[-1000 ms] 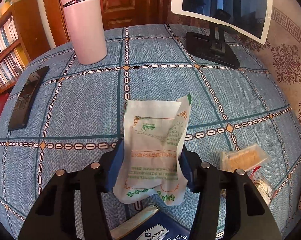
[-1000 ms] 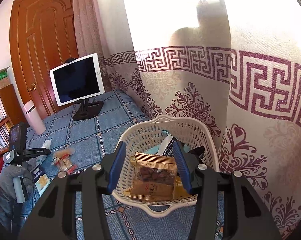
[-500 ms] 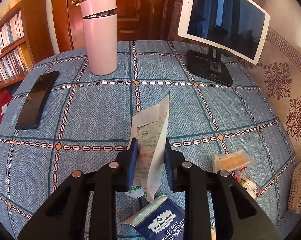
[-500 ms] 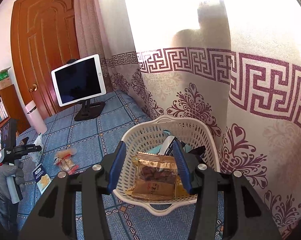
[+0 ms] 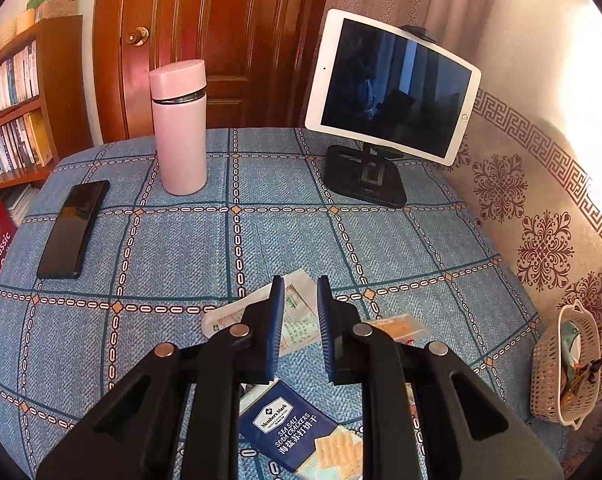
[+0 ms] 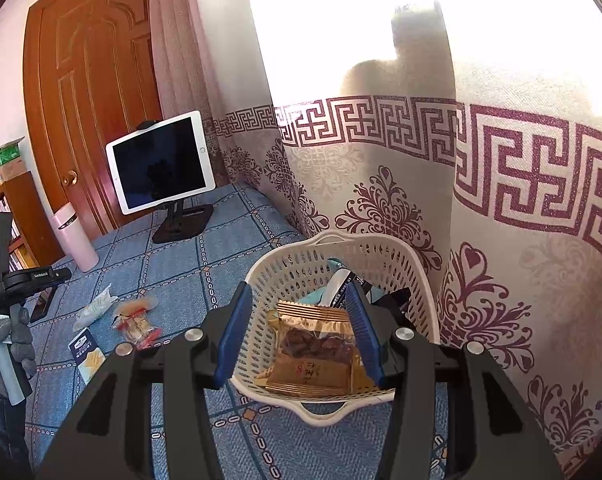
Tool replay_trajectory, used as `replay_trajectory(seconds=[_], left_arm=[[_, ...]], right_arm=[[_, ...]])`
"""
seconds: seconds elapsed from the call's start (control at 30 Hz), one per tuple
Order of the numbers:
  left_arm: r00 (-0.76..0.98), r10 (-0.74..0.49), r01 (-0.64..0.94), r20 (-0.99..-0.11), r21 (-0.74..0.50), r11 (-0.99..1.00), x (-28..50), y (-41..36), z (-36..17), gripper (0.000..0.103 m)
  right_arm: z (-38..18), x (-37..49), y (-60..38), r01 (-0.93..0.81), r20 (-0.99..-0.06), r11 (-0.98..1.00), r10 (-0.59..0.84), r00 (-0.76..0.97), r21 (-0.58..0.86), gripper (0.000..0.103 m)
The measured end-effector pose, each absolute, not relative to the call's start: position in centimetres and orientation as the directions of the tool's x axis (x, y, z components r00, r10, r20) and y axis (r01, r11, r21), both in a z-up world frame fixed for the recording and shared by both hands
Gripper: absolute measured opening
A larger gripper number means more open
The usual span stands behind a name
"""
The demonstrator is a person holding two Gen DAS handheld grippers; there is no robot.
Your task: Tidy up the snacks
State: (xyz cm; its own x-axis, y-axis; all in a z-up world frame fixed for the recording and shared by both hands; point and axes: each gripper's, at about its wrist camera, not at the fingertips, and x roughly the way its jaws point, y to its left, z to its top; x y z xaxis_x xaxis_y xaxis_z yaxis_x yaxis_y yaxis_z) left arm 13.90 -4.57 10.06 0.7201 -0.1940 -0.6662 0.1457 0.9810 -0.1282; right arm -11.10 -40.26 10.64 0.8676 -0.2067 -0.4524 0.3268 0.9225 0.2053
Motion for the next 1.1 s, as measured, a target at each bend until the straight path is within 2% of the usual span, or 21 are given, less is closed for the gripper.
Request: replay_trajectory(seconds=[0.07, 0.1, 0.13, 0.2, 0.33, 0.47, 0.53, 0.73, 0.97, 1.07, 1.1], left_arm=[[0.720, -0.180, 0.123, -0.670, -0.132, 0.984, 14.2, -4.2, 10.1, 0.021], [0.712, -0.191, 0.129, -0.676, -0.142, 0.981, 14.6, -4.0, 9.8, 0.032], [0.710, -0.201, 0.139, -0.675, -0.145, 0.980, 14.9, -3.9, 9.5, 0.050], [0.717, -0.186, 0.151, -0.672, -0.111, 0.982, 15.4, -3.8, 8.8, 0.070], [0.689, -0.210, 0.227, -0.694, -0.068, 0.972, 17.0, -4.1, 6.8, 0.082], [0.655, -0.234, 0.316, -0.718, -0.021, 0.949, 17.9, -4.3, 5.1, 0.084], [0.623, -0.272, 0.369, -0.734, -0.031, 0.929, 18.2, -4.2, 4.4, 0.090], [0.545, -0.329, 0.466, -0.771, -0.048, 0.883, 18.6, -3.6, 3.0, 0.093], [0.539, -0.258, 0.458, -0.802, 0.022, 0.889, 19.8, -4.0, 1.5, 0.095], [0.554, -0.217, 0.436, -0.804, 0.058, 0.898, 19.8, -3.9, 1.2, 0.082], [0.559, -0.213, 0.434, -0.801, 0.064, 0.899, 19.6, -3.8, 1.3, 0.074]], right_arm=[[10.6, -11.2, -40.3, 0.326, -0.453, 0.922, -0.204, 0.868, 0.209, 0.049], [10.5, -11.2, -40.3, 0.325, -0.454, 0.922, -0.202, 0.868, 0.211, 0.049], [10.5, -11.2, -40.3, 0.324, -0.456, 0.922, -0.200, 0.868, 0.213, 0.049], [10.4, -11.2, -40.2, 0.320, -0.458, 0.923, -0.195, 0.868, 0.215, 0.049], [10.2, -11.2, -39.9, 0.314, -0.465, 0.925, -0.186, 0.866, 0.214, 0.049], [9.9, -10.8, -39.7, 0.310, -0.475, 0.926, -0.179, 0.862, 0.213, 0.049], [9.7, -10.6, -39.6, 0.309, -0.479, 0.927, -0.177, 0.860, 0.213, 0.049], [9.3, -9.9, -39.1, 0.304, -0.492, 0.930, -0.169, 0.854, 0.209, 0.049], [9.3, -9.6, -38.6, 0.298, -0.497, 0.934, -0.166, 0.852, 0.198, 0.049], [9.2, -9.5, -38.7, 0.300, -0.499, 0.933, -0.167, 0.850, 0.199, 0.049], [9.2, -9.5, -38.6, 0.300, -0.499, 0.933, -0.166, 0.850, 0.200, 0.049]])
